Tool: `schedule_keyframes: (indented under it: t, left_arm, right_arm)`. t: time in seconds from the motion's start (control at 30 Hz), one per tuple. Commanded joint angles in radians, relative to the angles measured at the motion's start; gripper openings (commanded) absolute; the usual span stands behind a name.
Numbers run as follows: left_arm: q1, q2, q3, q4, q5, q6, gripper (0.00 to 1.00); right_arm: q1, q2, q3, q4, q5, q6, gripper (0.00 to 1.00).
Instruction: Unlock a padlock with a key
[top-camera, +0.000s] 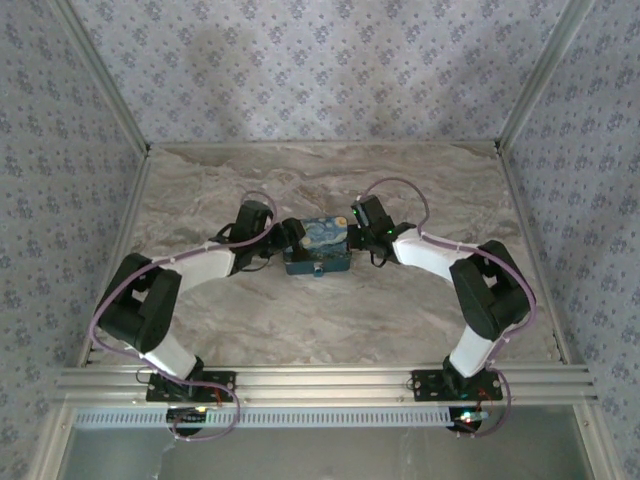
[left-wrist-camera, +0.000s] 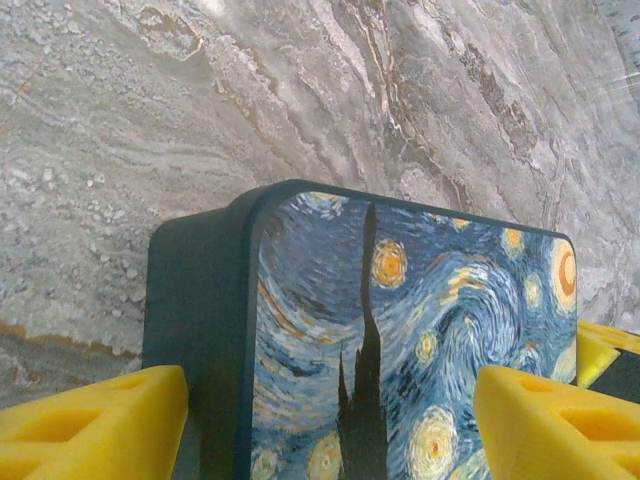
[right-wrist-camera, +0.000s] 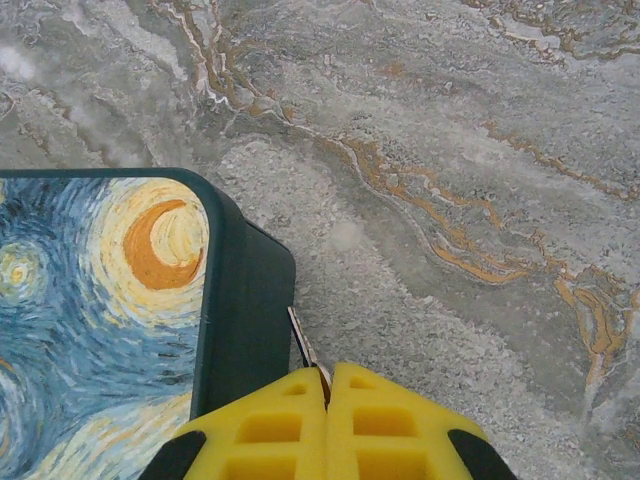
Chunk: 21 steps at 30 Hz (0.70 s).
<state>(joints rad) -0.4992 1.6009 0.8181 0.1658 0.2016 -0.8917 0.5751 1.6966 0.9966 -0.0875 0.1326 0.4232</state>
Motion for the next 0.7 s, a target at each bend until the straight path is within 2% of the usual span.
schedule_keyframes:
  t: [0.0, 0.17, 0.37, 0.67]
  left_arm:
    - [0.007, 0.04, 0.055, 0.057, 0.073, 0.004, 0.75]
    - [0.01, 0.074, 0.093, 0.061, 0.098, -0.004, 0.75]
    - [0.016, 0.044, 0.096, 0.016, 0.07, 0.015, 0.75]
    - [0.02, -0.183, -0.015, -0.131, -0.011, 0.044, 0.76]
  right_arm:
    - [0.016, 0.013, 0.04, -0.005, 0.005, 0.028, 0.0]
    - [0.014, 0.004, 0.04, -0.012, 0.013, 0.032, 0.0]
    - [-0.006, -0.028, 0.012, -0.024, 0.016, 0.025, 0.0]
    - [-0.031, -0.085, -0.048, -0.027, 0.005, 0.008, 0.0]
